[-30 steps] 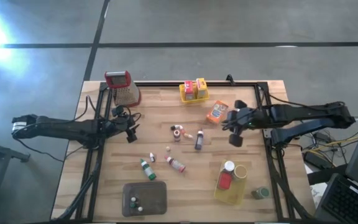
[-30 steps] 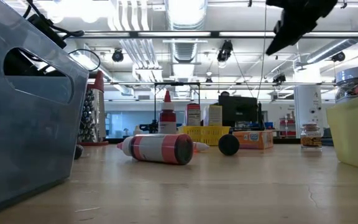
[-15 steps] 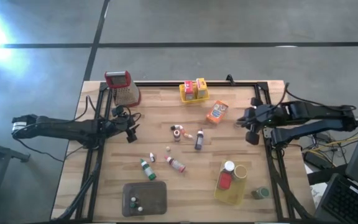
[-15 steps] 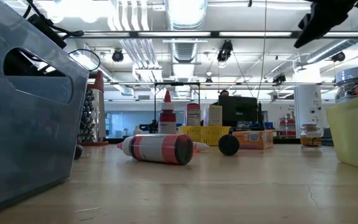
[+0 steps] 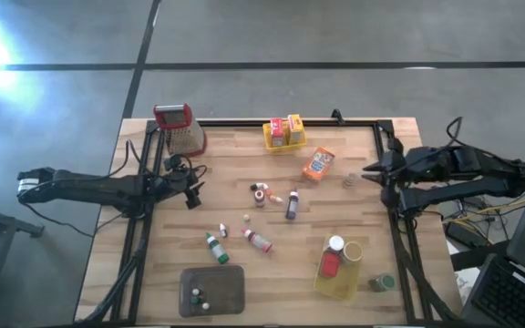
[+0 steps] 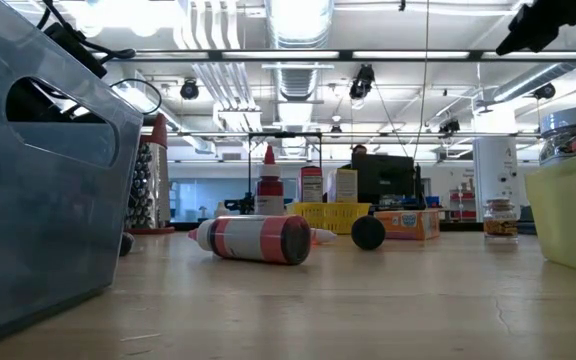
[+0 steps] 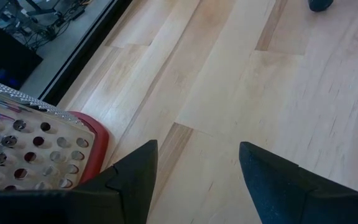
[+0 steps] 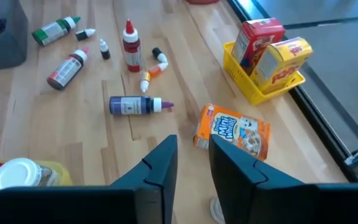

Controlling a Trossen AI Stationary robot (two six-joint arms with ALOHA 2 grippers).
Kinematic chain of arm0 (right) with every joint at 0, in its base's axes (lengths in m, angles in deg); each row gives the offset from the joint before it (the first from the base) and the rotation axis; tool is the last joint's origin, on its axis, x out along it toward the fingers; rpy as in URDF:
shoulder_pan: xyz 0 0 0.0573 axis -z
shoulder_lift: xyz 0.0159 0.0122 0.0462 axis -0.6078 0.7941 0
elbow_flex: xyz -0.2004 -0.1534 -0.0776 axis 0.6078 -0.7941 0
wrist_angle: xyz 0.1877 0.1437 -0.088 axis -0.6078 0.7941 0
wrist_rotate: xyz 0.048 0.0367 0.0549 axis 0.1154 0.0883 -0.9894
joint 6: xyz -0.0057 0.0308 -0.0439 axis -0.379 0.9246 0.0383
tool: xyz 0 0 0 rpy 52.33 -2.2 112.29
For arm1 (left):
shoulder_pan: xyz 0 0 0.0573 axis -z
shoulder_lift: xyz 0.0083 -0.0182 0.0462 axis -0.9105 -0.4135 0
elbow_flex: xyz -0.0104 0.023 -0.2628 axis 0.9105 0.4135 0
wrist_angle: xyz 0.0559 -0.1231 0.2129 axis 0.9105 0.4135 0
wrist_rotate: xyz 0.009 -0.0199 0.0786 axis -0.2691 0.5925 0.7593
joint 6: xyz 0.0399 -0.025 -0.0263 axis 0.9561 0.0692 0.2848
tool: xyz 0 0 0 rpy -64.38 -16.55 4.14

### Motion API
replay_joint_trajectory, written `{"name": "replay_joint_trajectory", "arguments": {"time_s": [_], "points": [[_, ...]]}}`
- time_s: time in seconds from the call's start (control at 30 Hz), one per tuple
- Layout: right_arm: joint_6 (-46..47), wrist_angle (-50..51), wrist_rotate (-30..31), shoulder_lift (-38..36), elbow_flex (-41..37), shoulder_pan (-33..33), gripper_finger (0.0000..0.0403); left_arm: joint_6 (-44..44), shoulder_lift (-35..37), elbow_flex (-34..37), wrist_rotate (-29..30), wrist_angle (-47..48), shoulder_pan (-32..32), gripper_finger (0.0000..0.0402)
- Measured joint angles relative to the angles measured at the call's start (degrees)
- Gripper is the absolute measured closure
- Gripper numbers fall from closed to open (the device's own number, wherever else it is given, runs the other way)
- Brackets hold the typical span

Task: Pick & Place Kitchen Items
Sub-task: Put the right small pink food coloring bottle into the black bin

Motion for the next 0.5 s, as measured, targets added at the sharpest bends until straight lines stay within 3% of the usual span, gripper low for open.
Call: {"name": "replay_joint_trajectory", "arguments": {"time_s": [0.17, 0.33, 0.5], "points": [[-0.9, 4.2, 1.0, -5.9, -0.1, 0.0, 0.0296, 0.4, 0.0, 0.0, 0.0, 0.0, 0.0, 0.0170], [-0.9, 7.5, 1.3, -11.3, -0.1, 0.0, 0.0281, 8.6, 0.0, 0.0, 1.8, 0.0, 0.0, 0.0170], [-0.9, 7.5, 1.3, -15.4, -0.1, 0.0, 0.0266, 9.2, 0.0, 0.0, 1.7, 0.0, 0.0, 0.0170]]}}
